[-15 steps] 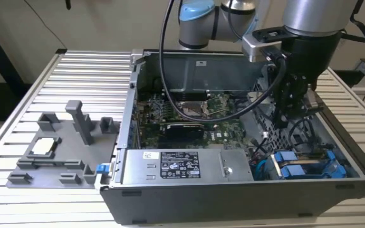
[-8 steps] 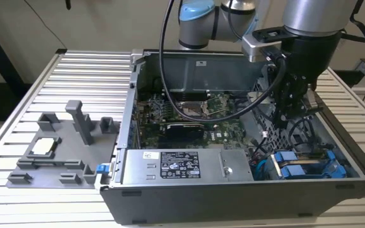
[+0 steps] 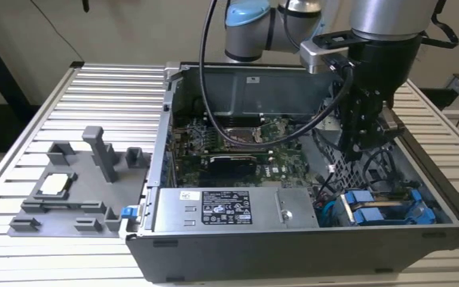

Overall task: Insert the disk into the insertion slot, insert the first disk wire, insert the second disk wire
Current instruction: 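Insert the first disk wire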

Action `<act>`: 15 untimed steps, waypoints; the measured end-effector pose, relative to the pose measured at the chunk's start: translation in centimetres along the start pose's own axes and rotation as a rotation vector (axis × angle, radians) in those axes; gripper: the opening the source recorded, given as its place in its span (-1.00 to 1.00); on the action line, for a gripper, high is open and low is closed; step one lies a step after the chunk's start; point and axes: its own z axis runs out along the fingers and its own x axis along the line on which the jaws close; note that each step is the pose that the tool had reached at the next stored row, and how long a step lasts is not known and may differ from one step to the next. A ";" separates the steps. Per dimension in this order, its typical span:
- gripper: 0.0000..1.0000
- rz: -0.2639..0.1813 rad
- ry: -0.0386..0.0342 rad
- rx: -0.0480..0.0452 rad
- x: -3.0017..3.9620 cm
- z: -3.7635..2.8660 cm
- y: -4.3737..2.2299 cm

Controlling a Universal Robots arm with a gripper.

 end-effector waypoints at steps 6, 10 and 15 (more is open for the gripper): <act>-0.36 -0.007 0.0360 0.0076 -0.34 -0.03 0.17; -0.36 -0.007 0.0408 0.0148 -0.34 -0.04 0.24; -0.56 -0.006 0.0422 0.0173 -0.35 -0.04 0.25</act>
